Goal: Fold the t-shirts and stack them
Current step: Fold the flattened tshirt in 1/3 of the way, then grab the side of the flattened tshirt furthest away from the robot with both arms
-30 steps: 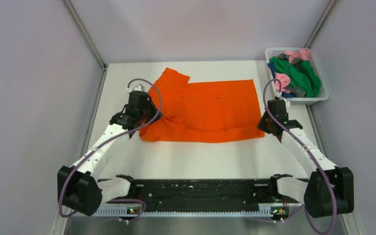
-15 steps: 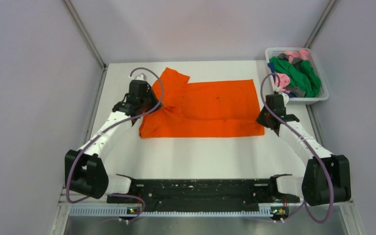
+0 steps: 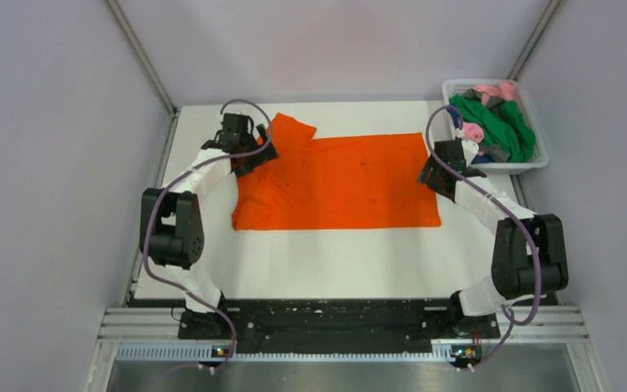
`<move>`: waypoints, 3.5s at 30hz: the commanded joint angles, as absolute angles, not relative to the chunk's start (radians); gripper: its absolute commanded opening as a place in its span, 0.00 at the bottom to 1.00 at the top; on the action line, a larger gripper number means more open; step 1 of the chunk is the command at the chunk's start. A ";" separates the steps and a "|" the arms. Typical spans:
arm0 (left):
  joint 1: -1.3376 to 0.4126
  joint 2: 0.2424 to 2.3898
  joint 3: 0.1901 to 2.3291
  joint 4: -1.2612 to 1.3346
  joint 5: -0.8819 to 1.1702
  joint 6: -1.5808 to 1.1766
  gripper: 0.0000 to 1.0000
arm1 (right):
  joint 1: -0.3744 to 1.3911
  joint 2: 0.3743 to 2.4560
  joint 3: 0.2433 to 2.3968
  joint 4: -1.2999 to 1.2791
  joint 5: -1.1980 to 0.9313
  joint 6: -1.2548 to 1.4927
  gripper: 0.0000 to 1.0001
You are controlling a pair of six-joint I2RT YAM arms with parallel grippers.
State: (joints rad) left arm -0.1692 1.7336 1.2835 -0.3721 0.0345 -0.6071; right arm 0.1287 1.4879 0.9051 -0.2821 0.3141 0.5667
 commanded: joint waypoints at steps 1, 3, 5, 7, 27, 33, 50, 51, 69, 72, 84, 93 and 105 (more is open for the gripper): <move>-0.153 1.787 1.467 -0.476 0.065 -0.593 0.99 | 0.122 1.492 1.005 -0.304 0.326 0.570 0.92; -0.156 1.757 1.440 -0.464 0.100 -0.601 0.99 | 0.123 1.459 0.982 -0.304 0.275 0.564 0.99; -0.159 1.702 1.357 -0.408 0.164 -0.612 0.99 | 0.130 1.414 0.938 -0.292 0.216 0.562 0.99; -0.167 1.651 1.260 -0.355 0.226 -0.632 0.99 | 0.150 1.372 0.877 -0.256 0.166 0.568 0.99; -0.175 1.569 0.798 -0.266 0.241 -0.677 0.99 | 0.268 1.393 0.581 -0.131 0.009 0.603 0.99; -0.182 1.408 0.623 -0.283 0.246 -0.734 0.99 | 0.291 1.185 0.457 -0.287 -0.013 0.672 0.98; -0.189 0.897 0.398 -0.595 0.171 -0.813 0.99 | 0.386 0.819 0.339 -0.596 -0.068 0.846 0.95; -0.189 0.879 0.392 -0.599 0.176 -0.813 0.99 | 0.387 0.810 0.341 -0.605 -0.071 0.844 0.95; -0.189 1.000 0.815 -0.541 0.045 -0.647 0.99 | 0.388 0.755 0.603 -0.553 0.212 0.707 0.99; -0.187 1.156 0.953 -0.520 0.011 -0.592 0.99 | 0.389 0.755 0.616 -0.521 0.231 0.691 0.99; -0.187 2.009 1.813 -0.763 -0.178 -0.386 0.99 | 0.389 0.804 0.595 -0.486 0.353 0.636 0.99; -0.188 2.315 2.131 -0.777 -0.138 -0.290 0.89 | 0.388 0.855 0.567 -0.451 0.310 0.599 0.99; -0.191 2.443 2.163 -0.832 -0.127 -0.260 0.68 | 0.389 0.858 0.528 -0.435 0.304 0.607 0.99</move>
